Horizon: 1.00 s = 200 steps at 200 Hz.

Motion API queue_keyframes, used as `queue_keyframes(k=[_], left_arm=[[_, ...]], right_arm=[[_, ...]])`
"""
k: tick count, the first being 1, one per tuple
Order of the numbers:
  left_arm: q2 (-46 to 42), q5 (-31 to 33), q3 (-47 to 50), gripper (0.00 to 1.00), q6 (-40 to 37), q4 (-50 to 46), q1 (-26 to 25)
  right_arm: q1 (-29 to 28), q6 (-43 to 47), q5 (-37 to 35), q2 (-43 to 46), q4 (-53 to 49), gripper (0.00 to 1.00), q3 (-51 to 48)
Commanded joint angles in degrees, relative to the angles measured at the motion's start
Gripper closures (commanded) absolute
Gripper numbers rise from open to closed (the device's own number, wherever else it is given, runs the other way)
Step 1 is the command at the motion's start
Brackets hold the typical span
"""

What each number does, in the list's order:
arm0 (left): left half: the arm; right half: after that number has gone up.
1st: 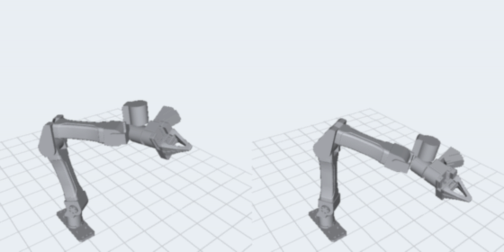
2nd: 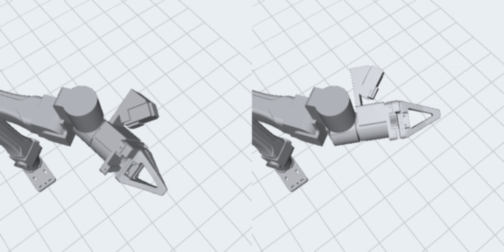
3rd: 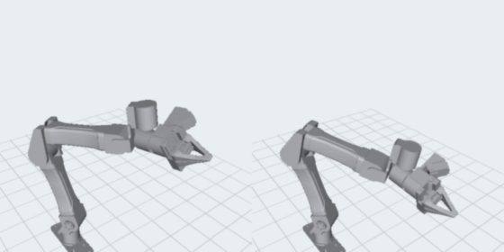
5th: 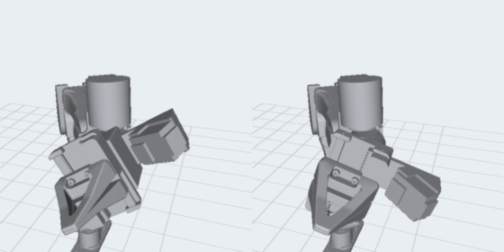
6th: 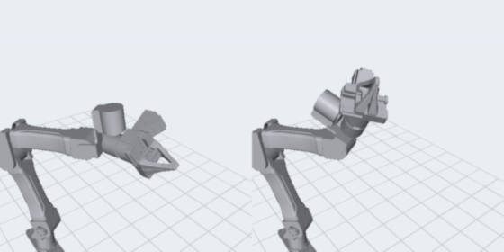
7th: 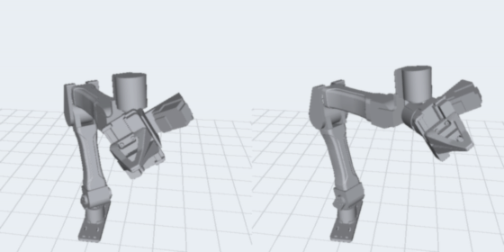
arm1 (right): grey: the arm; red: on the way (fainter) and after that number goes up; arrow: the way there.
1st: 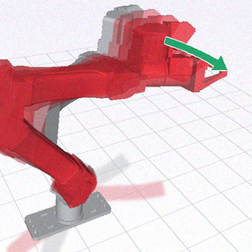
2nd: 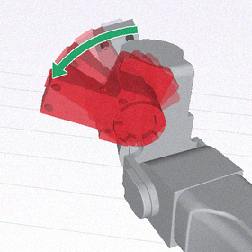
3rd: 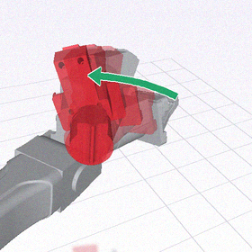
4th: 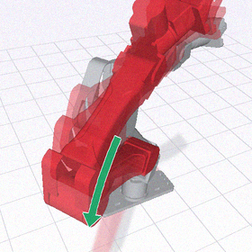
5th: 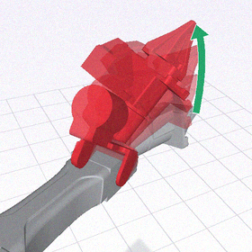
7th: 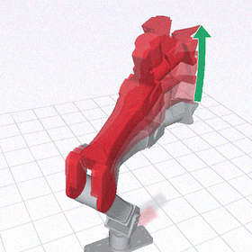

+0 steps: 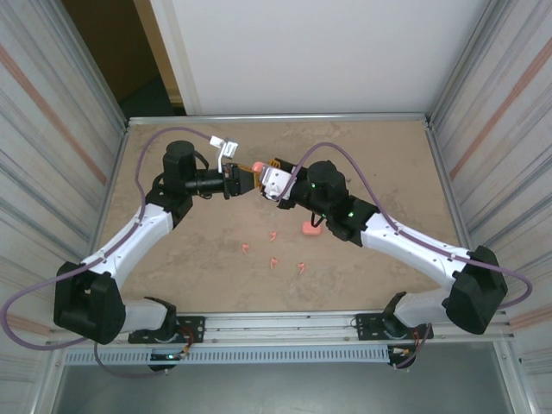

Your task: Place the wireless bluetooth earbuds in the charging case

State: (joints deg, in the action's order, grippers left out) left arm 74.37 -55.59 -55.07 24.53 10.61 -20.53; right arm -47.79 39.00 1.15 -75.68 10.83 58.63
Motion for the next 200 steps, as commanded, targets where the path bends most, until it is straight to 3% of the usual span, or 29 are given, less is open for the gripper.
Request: queue_keyframes(k=[1,47,51,54,109,147,173,200], left_arm=[[-0.8,-1.0,-1.1,0.86,-0.4,2.9,-0.3],[-2.5,0.7,0.1,0.93,-0.8,5.0,-0.3],[-2.7,0.9,0.3,0.94,-0.9,5.4,-0.3],[-2.9,1.2,0.5,0.94,-0.9,5.7,-0.3],[-6.0,4.7,4.0,1.00,-3.8,12.9,-0.3],[-7.9,9.5,8.9,1.00,-6.0,24.6,-0.3],[-7.9,12.6,12.9,1.00,-6.4,35.6,-0.4],[-7.6,12.4,14.0,1.00,-7.0,40.6,-0.3]], right_arm=[[1.0,-3.1,0.4,2.3,-1.2,0.49,0.4],[1.9,-6.1,1.5,3.9,-2.4,0.30,0.0],[2.0,-6.5,1.9,4.1,-2.5,0.04,0.0],[2.2,-6.9,2.2,4.3,-2.7,0.00,-0.1],[6.8,-18.4,11.2,7.7,-2.6,0.00,-1.3],[10.4,-28.1,17.9,9.7,2.9,0.00,-4.0],[14.8,-38.9,26.3,9.2,7.0,0.00,-4.2],[17.1,-46.3,34.0,7.5,11.6,0.00,-3.6]])
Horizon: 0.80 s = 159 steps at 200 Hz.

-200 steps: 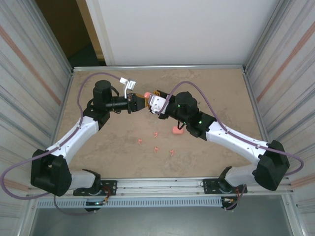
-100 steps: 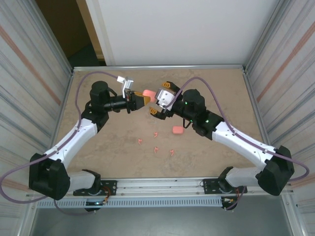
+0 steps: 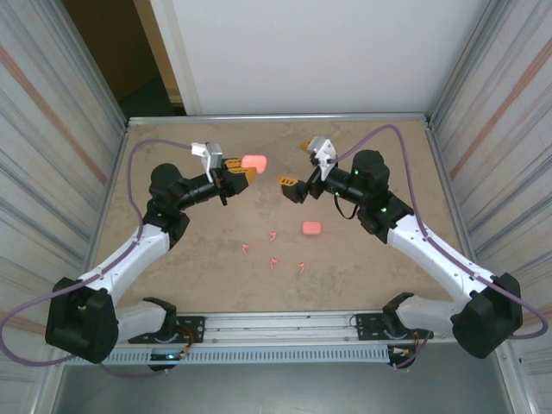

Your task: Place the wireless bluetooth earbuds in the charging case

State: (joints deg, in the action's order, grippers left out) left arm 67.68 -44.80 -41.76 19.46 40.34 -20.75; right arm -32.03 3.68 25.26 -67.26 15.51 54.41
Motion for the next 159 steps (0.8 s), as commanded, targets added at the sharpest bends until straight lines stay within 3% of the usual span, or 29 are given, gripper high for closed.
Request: queue_keyframes(k=[1,28,159], left_arm=[[-0.9,1.6,0.6,1.00,-2.0,11.0,-0.1],[-0.8,1.2,1.0,1.00,-2.4,13.8,-0.1],[-0.3,0.4,0.3,1.00,-2.7,14.3,-0.3]], right_arm=[[1.4,-11.1,10.0,-1.0,7.0,0.00,0.7],[1.4,-13.8,13.1,-3.2,8.7,0.00,2.9],[-0.4,-16.9,14.5,-14.1,12.7,0.00,13.1]])
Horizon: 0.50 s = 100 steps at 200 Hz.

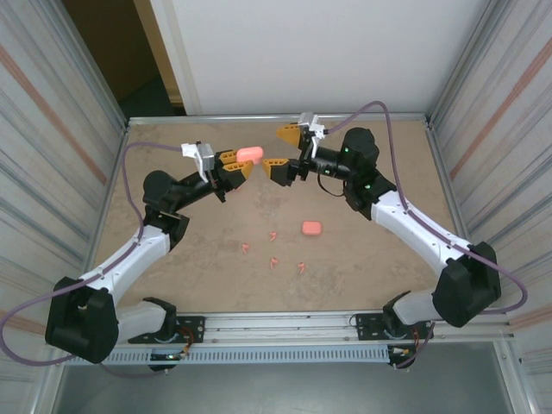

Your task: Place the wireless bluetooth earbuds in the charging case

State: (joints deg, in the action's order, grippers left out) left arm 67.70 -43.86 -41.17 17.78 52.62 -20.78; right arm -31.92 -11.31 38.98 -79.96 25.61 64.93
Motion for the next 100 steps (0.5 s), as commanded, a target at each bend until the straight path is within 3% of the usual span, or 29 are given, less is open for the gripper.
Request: queue_keyframes(k=[1,100], left_arm=[[-0.3,-0.5,-0.3,1.00,-1.1,2.0,-0.2],[-0.7,-1.0,-0.4,1.00,-1.7,1.3,-0.2]], right_arm=[[-0.5,-1.9,0.7,-1.5,2.6,0.00,2.7],[-0.6,-2.6,-1.9,-4.6,1.3,0.05,5.2]])
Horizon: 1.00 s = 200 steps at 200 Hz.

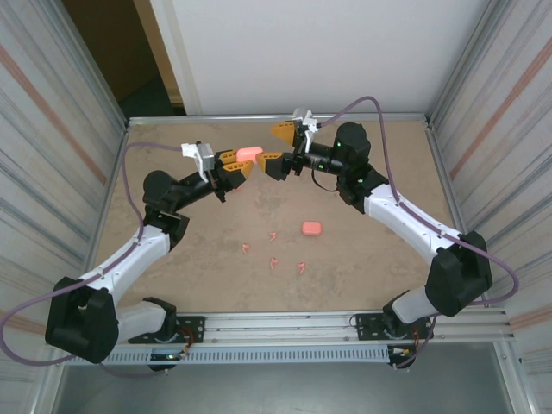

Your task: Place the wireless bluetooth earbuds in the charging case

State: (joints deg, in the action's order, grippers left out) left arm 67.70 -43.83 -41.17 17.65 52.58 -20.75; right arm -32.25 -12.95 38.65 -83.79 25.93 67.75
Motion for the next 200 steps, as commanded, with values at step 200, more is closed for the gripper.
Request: queue_keyframes(k=[200], left_arm=[[-2.5,0.0,-0.6,1.00,-3.6,-4.0,-0.2]], right_arm=[[1.9,-1.3,-0.8,-0.2,-1.3,0.05,4.7]])
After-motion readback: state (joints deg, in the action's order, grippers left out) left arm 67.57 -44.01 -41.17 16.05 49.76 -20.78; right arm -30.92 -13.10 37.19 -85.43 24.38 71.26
